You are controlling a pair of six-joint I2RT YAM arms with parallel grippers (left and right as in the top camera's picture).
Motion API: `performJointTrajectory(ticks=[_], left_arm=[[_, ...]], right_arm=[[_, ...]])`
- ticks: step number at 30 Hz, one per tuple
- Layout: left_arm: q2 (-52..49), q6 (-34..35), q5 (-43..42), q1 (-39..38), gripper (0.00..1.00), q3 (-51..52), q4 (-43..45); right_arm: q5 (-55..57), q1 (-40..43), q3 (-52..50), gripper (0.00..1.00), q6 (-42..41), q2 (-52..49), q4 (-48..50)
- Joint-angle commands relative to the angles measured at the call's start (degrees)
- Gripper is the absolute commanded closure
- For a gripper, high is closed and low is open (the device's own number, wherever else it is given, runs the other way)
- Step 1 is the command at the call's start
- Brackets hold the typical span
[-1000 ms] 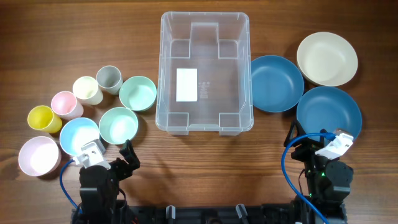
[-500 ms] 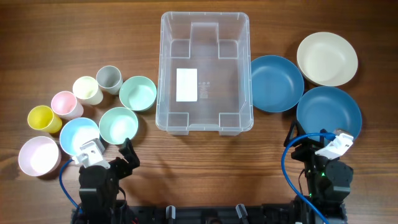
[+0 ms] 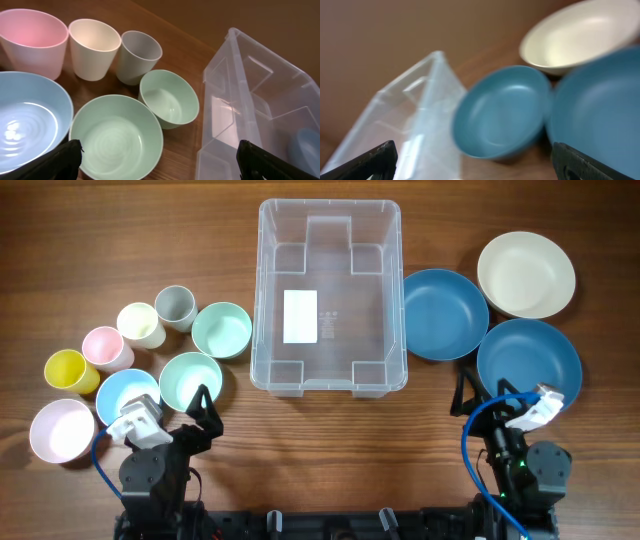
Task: Pack container
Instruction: 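Reach the right gripper to the smaller blue bowl and grasp its rim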
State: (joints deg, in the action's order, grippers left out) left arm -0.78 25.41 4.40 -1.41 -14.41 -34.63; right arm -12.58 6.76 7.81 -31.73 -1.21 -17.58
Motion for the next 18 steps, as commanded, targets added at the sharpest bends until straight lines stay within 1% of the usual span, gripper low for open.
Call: performJointTrajectory(ticks=[1,5,9,13,16,18], left_arm=[[-2.5,0.6,-2.3,0.4,0.01,-1.2,0.5],[-9.3,0.5,-1.7,0.4,0.0,-4.4,2.4],[-20.7,0.2,-1.5,0.7,0.0,-12.3,3.1],[-33.0,-2.8,-1.6,1.4,0.0,-23.6,1.5],[-42.4,-6.2,-1.6,1.4,0.0,-34.9,-2.5],[-48.3,-7.6,-1.5,1.5,0.0,-42.3,-6.0]], right_arm=[[-6.6,-0.3,3.0,0.01,-0.4,-2.4,0.9],[-6.3,-0.3,9.7,0.0,2.0,-9.2,0.8],[-5.9,-0.3,18.1,0.01,1.6,-20.7,-0.2],[-5.9,-0.3,28.8,0.01,1.6,-33.9,-5.0],[-5.9,-0.3,38.2,0.0,1.9,-43.9,-9.7],[-5.9,-0.3,44.5,0.0,4.2,-49.8,-13.0]])
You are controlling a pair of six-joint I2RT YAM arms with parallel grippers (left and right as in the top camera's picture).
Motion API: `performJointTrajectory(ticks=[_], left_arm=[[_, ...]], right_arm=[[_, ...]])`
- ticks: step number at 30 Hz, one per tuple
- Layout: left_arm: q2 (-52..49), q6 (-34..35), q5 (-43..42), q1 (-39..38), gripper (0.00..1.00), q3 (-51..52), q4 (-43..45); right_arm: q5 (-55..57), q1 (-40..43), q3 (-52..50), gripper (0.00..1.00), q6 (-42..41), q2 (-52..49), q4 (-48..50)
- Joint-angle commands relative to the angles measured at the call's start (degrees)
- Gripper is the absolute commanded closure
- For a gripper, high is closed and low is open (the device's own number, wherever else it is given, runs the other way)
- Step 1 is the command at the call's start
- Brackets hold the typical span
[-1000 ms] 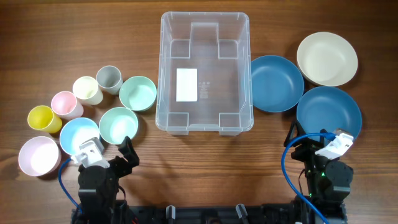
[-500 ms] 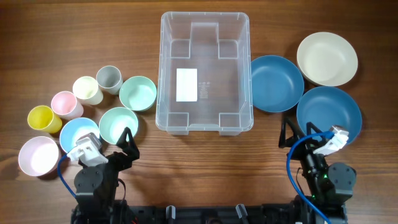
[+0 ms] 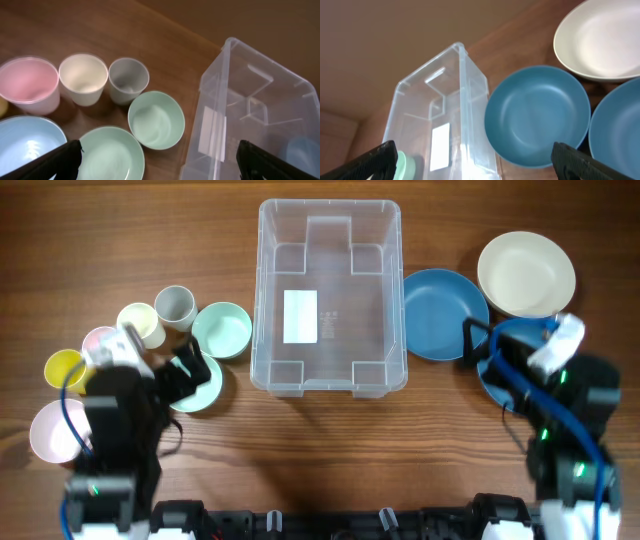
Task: Pack container
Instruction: 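Reach the right gripper to the smaller blue bowl and grasp its rim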
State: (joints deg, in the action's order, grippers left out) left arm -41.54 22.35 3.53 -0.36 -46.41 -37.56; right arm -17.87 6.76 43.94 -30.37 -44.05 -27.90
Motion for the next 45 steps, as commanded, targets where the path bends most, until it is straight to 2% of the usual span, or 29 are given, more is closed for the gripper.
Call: performJointTrajectory(ticks=[1,3,6,12,19,26,29,34,41,43,45], left_arm=[[-10.1,-5.4,-0.7,0.6,0.0,-13.3,-4.5],[-15.3,-5.7,-0.7,1.4,0.0,-19.3,-7.8],[-19.6,-5.7,-0.7,2.8,0.0,-22.6,-10.2],[-23.6,-5.7,-0.7,3.5,0.0,-22.7,-11.5],[-25.9,-5.7,-0.7,3.5,0.0,-22.7,-11.6],[-26.5,-5.7,-0.7,3.5,0.0,-22.7,-11.6],[-26.5,-5.7,-0.7,3.5,0.0,-22.7,-11.6],[-26.5,-5.7,-0.7,3.5,0.0,-22.7,-11.6],[-26.5,-5.7,-0.7,3.5,0.0,-22.7,-11.6],[-26.5,-5.7,-0.7,3.5,0.0,-22.7,-11.6],[-26.5,-5.7,-0.7,3.5,0.0,-22.7,-11.6]], right_arm=[[-0.2,-0.2,11.2,0.0,4.3,-9.4,-4.6],[3.5,1.1,17.6,0.0,6.6,-14.7,-10.7],[12.2,4.4,22.3,0.0,6.2,-18.9,-17.6],[17.4,18.2,22.8,0.0,6.2,-23.2,-25.4],[17.4,31.1,20.4,0.0,0.9,-30.4,-26.8],[17.4,34.6,14.9,0.01,-1.5,-40.1,-23.2],[16.9,34.6,12.8,0.05,-3.8,-43.1,-22.8],[15.3,34.6,8.1,0.21,-4.4,-43.8,-19.5],[15.5,34.6,2.1,0.37,-6.3,-43.8,-13.9],[15.5,34.6,0.1,0.55,-6.3,-43.8,-11.6],[15.5,34.6,-0.3,0.67,-6.2,-43.8,-11.0]])
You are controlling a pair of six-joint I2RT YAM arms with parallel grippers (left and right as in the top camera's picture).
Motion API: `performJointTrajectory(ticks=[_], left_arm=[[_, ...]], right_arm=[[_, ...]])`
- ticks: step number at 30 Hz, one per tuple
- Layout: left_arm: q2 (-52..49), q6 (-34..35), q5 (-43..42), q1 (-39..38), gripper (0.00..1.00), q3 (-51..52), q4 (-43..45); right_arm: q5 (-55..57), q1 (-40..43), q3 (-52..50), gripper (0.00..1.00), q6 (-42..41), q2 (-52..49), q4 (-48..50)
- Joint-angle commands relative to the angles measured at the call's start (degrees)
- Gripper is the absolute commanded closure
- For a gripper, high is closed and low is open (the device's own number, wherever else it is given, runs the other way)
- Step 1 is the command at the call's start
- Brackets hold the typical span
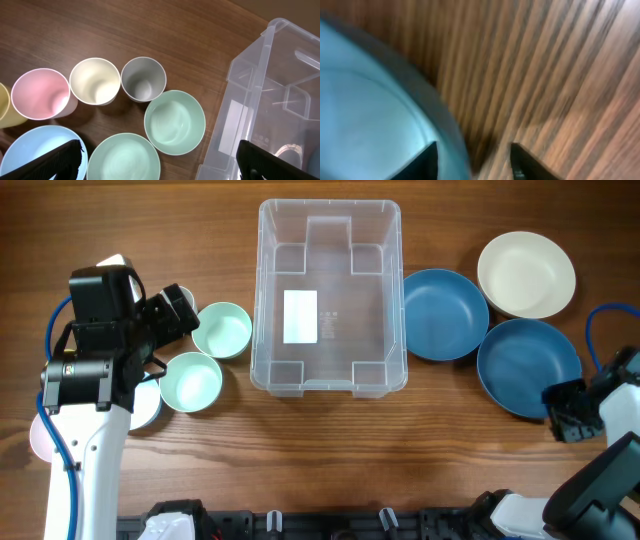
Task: Pack container
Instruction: 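Reach the right gripper to the smaller blue bowl and grasp its rim, then carry the blue bowl into the clear container and release it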
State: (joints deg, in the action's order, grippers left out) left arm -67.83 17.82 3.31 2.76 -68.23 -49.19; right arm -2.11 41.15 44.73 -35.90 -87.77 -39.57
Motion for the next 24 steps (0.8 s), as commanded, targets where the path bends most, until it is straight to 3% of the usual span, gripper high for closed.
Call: performJointTrajectory(ticks=[1,8,13,17,24], left_arm=[[-0.2,-1.1,-0.5,0.4,0.0,-0.9,0.1],[-0.2,-1.1,-0.5,0.4,0.0,-0.9,0.1],[-0.2,-1.1,-0.5,0.4,0.0,-0.9,0.1],[-0.2,-1.1,-0.5,0.4,0.0,-0.9,0.1],[-0.2,-1.1,-0.5,0.4,0.0,-0.9,0.1]], right_arm=[[-0.3,0.2,-1.1,0.71,-0.7,0.2,0.6],[0.5,0.2,-0.8,0.96,-0.3,8.5,-1.2],[0.3,0.2,1.6,0.96,-0.2,21.4,-4.6],[-6.3,-0.1,4.3,0.96,1.5,31.1,-5.3],[-20.6,-9.3,12.9,0.96,7.5,35.5,-6.7]])
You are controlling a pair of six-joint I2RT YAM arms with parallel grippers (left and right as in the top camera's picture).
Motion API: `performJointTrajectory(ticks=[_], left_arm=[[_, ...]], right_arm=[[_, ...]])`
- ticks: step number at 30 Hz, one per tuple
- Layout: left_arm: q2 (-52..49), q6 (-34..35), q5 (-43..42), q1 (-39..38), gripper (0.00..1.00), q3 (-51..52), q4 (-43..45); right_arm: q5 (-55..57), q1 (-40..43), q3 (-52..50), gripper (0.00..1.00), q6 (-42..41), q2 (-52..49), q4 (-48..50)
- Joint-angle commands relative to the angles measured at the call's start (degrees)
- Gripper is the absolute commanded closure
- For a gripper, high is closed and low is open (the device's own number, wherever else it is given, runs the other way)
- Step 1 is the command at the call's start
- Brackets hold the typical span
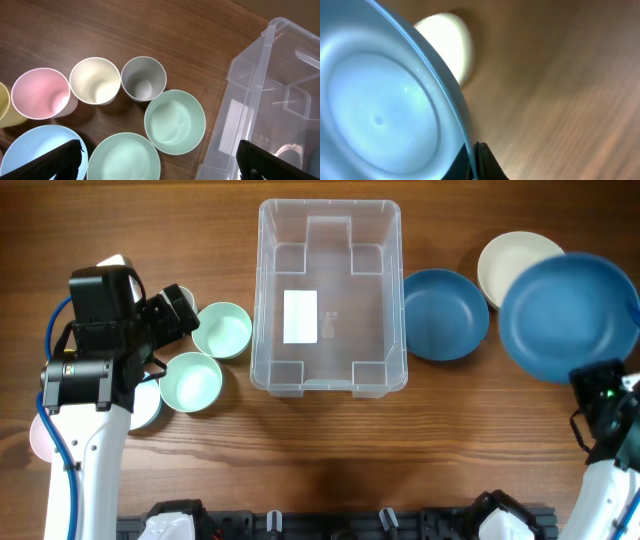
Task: Pack container
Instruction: 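Carry the blue bowl into the clear container and release it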
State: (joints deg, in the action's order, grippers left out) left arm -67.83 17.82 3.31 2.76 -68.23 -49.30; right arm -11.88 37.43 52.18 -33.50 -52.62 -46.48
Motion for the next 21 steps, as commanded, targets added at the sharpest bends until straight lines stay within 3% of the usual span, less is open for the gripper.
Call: performJointTrajectory(ticks=[1,4,5,10,15,21], left_arm=[[-0.2,-1.1,-0.5,0.4,0.0,-0.9,0.2],[-0.2,-1.1,-0.5,0.4,0.0,-0.9,0.2],[-0.2,-1.1,-0.5,0.4,0.0,-0.9,0.2],[-0.2,-1.1,-0.5,0.4,0.0,-0.9,0.2],[-0.2,-1.1,-0.5,0.4,0.0,-0.9,0.2],[-0.2,-1.1,-0.5,0.4,0.0,-0.9,0.2]], right_arm=[[-11.8,-8.6,7.2,0.96,6.5,-0.2,0.1],[-11.8,-20.5,13.8,0.96,8.0,-4.0,-0.5],[-9.4,-28.9,18.5,0.96,8.0,-8.0,-0.5],[2.4,-47.6,30.3,0.96,9.7,-22.4,-0.1],[9.5,-57.0,40.8,0.96,11.5,-40.3,0.1],[9.8,-57.8,45.7,0.96,12.5,-56.7,6.8]])
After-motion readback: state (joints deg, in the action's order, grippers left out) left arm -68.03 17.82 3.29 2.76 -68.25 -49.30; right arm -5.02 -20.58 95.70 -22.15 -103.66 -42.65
